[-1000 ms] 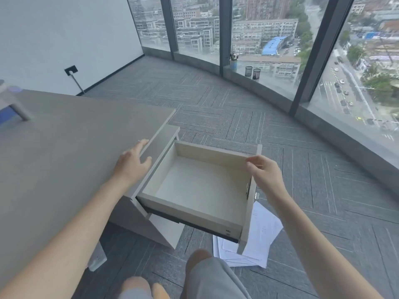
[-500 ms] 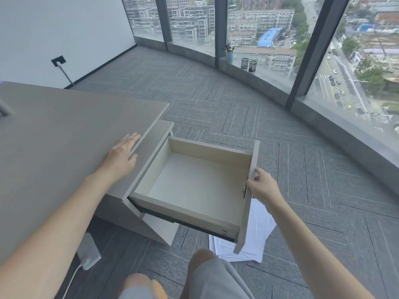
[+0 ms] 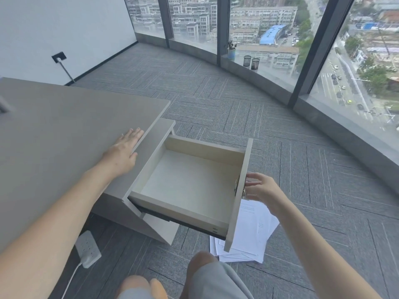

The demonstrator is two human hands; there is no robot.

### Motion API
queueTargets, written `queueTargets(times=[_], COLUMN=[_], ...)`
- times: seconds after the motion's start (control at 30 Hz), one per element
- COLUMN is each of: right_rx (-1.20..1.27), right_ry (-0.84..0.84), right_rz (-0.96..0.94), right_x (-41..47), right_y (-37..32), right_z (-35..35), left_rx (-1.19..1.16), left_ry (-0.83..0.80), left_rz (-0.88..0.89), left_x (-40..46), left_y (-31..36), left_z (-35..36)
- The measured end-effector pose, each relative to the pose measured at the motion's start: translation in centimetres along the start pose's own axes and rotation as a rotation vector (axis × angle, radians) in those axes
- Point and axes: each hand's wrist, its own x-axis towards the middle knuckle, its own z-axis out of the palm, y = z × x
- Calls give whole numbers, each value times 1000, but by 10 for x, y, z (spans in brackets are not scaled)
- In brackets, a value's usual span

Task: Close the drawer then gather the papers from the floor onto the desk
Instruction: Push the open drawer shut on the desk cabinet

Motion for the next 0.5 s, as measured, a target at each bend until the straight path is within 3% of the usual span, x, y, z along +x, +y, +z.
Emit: queueTargets(times=[0.3, 0.5], right_rx=[-47, -42], right_ry=[-149, -276], right_rz=[196, 192], right_x=[5, 8], right_y=[10, 9], right_z=[-2, 8], left_rx=[-14, -15], left_ry=[26, 46], left_rz=[16, 12], left_x=[3, 4], left_y=[-4, -5], left_z=[4, 6])
